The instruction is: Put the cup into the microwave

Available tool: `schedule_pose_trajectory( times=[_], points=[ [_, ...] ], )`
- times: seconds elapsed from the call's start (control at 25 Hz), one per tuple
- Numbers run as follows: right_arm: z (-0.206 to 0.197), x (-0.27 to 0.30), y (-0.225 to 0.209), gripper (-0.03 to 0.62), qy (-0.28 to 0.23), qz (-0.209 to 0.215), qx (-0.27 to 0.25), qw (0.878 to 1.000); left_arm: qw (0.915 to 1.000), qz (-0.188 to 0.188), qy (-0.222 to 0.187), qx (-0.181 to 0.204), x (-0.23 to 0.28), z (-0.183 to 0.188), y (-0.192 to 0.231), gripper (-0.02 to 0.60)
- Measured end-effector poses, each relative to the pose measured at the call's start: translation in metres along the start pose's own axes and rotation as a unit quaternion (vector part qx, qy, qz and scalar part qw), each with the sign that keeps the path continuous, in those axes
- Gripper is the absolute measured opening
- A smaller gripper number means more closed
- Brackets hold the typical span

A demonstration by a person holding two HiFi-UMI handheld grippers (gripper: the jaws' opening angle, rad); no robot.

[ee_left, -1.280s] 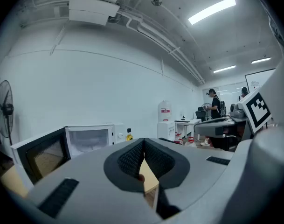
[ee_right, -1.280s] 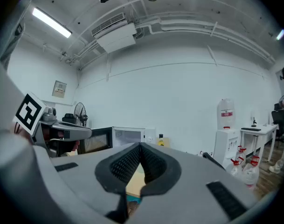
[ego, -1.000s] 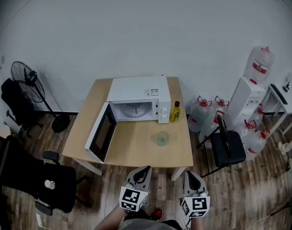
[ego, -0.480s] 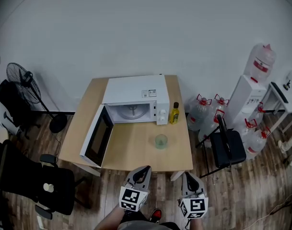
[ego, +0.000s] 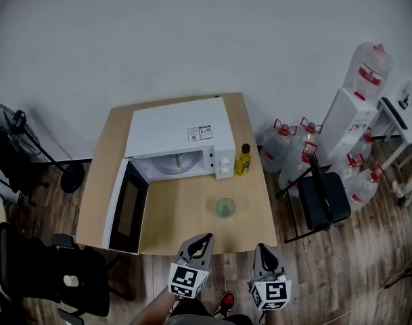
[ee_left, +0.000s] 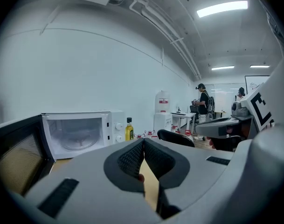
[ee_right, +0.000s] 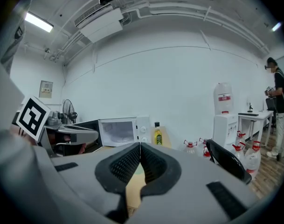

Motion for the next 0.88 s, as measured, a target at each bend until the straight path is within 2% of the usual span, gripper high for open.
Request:
schedule_pose_trajectory(
  times=[0.24, 0.6, 0.88],
  points=[
    [-0.02, 0.038, -0.003, 0.018, 0.023, -0.016, 0.022, 0.999, 0.999, -0.025, 0.035, -0.009, 0.034, -0.024, 0.022, 0.023],
    [-0.055, 0.067, -0.016, 0.018, 0.063, -0.047, 0.04, 0.996, 0.9956, -0.054, 0.074, -0.018, 0.074, -0.061, 0.043, 0.023],
    [-0.071, 0.074, -0.024, 0.018, 0.082, -0.069, 0.062, 0.992, 0.9937, -0.068, 0.087, -0.021, 0.094, -0.077, 0.052, 0.031]
  ],
)
Point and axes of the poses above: the fingertips, and each gripper's own axes: x forward along the fingers, y to its left, z out of its top, the point moved 7 cm from there along -x, backward along the fingers, and after that the axes turned 8 degrees about -y, right-handed, at the moved point
